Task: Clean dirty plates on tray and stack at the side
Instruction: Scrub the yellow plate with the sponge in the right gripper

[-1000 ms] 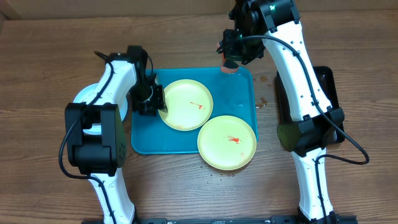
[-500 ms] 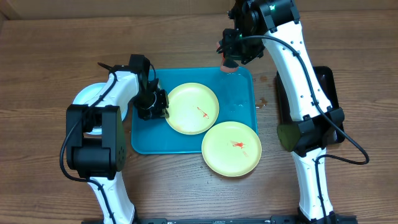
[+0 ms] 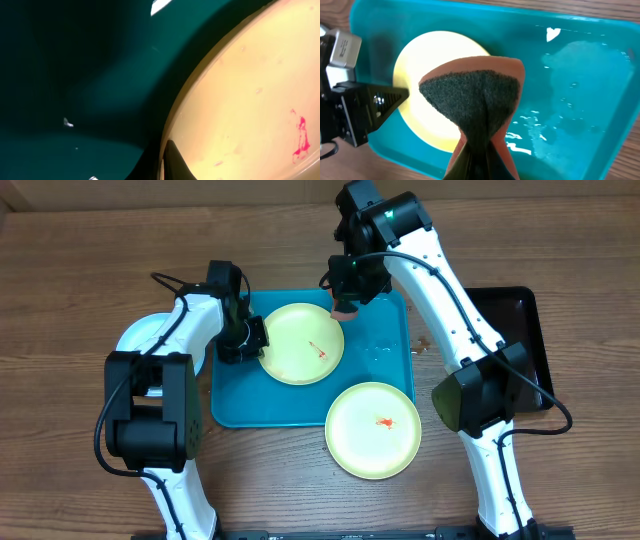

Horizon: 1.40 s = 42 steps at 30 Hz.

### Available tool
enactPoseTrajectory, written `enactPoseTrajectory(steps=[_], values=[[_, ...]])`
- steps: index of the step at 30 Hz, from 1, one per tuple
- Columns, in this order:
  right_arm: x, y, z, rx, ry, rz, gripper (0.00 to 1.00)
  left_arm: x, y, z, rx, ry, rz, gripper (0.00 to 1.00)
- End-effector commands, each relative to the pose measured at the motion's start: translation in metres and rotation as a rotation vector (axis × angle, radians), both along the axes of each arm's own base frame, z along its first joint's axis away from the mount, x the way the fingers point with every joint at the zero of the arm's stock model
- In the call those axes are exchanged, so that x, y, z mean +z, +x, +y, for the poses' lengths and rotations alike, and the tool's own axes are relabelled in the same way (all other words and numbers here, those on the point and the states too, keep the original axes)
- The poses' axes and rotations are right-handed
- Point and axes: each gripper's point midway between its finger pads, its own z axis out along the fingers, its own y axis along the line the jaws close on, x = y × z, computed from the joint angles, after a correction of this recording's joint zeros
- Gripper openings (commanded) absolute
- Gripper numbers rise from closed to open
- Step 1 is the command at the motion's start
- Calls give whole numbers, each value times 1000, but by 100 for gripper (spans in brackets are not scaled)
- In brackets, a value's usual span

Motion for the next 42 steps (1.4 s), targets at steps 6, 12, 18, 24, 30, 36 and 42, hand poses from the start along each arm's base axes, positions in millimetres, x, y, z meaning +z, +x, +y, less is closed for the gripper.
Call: enactPoseTrajectory(steps=[6, 12, 18, 24, 30, 36, 42], values=[[-25, -12, 36, 106, -4, -23, 4, -19, -6, 45, 59, 115, 39, 4], [-85, -32, 53, 156, -33, 28, 4, -18, -8, 38, 14, 79, 39, 4], [-120, -39, 51, 160, -48, 46, 4, -17, -8, 34, 9, 54, 38, 4], [-133, -43, 64, 213, -9, 24, 4, -16, -7, 29, -15, 28, 31, 4], [-127, -45, 103, 302, 57, -66, 4, -16, -7, 27, -44, 15, 23, 4], [-132, -46, 107, 314, -5, -113, 4, -16, -8, 26, -59, 8, 22, 4], [-136, -17, 64, 227, -156, -164, 4, -15, -8, 26, -62, 8, 22, 4]])
